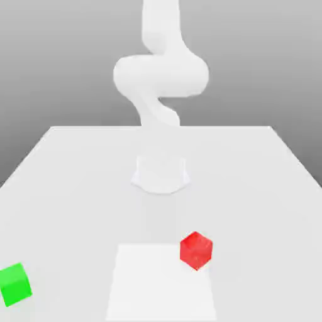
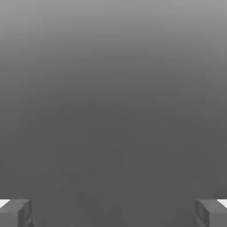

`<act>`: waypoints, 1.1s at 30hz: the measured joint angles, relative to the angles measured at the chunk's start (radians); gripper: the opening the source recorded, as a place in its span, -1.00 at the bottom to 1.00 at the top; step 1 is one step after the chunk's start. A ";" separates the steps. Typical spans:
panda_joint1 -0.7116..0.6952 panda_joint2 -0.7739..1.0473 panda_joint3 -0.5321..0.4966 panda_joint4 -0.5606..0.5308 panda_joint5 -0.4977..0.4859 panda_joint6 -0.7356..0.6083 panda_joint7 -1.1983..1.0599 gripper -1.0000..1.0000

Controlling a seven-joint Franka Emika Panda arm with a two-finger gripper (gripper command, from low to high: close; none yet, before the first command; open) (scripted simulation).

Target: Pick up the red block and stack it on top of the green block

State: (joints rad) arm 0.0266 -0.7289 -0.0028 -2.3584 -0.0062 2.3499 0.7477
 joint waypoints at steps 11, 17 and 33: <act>0.132 0.380 -0.024 -0.295 -0.019 0.261 -0.286 0.00; 0.201 0.628 -0.025 -0.473 -0.003 0.429 -0.483 0.00; 0.200 0.909 -0.005 -0.472 0.016 0.659 -0.530 -1.00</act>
State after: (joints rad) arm 0.2268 0.1796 -0.0080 -2.8299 0.0099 3.0085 0.2173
